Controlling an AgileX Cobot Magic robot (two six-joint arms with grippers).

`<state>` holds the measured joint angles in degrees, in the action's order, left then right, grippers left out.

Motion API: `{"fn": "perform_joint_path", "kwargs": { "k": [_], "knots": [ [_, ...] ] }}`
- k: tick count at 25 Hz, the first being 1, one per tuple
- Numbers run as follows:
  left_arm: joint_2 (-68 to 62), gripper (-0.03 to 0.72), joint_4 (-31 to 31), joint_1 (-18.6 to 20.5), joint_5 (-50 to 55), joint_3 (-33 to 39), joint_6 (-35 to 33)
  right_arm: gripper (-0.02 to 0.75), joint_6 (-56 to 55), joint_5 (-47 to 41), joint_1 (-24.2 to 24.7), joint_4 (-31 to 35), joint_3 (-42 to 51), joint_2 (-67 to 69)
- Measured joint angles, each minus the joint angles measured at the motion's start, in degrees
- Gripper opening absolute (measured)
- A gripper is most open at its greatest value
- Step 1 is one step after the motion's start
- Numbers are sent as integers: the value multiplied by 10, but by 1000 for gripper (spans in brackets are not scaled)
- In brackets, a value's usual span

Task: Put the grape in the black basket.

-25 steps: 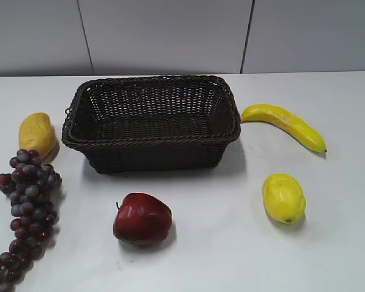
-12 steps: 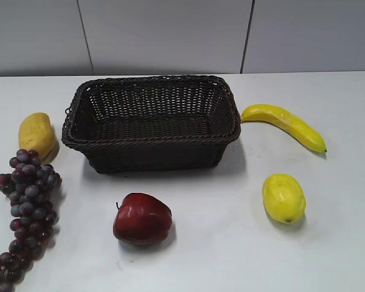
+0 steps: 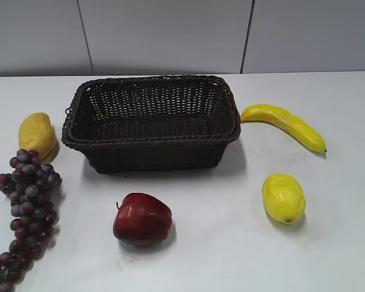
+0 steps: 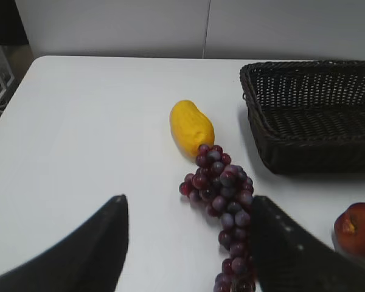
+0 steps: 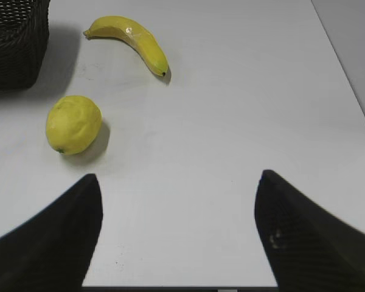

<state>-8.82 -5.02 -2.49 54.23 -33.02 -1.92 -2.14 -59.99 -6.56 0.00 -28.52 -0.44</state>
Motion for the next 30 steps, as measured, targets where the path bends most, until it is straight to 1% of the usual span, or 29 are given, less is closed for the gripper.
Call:
{"fn": "perform_joint_path", "kwargs": {
  "k": [5, 10, 14, 18, 21, 25, 30],
  "knots": [
    [-150, 598, -16, 0, -34, -41, 0, 593, 0, 0, 0, 0, 0, 0],
    [-325, 598, -66, 0, -39, -65, -1, 593, 0, 0, 0, 0, 0, 0],
    [-454, 594, -95, 0, -50, -68, -32, 593, 0, 0, 0, 0, 0, 0],
    [-562, 594, -109, 0, -91, -69, -63, 593, 0, 0, 0, 0, 0, 0],
    [-624, 598, -127, 0, -133, -71, -84, 593, 0, 0, 0, 0, 0, 0],
    [-692, 651, -147, 0, -174, -72, -89, 593, 0, 0, 0, 0, 0, 0],
    [-760, 660, -170, -1, -212, -73, -105, 593, 0, 0, 0, 0, 0, 0]
  ]
}}
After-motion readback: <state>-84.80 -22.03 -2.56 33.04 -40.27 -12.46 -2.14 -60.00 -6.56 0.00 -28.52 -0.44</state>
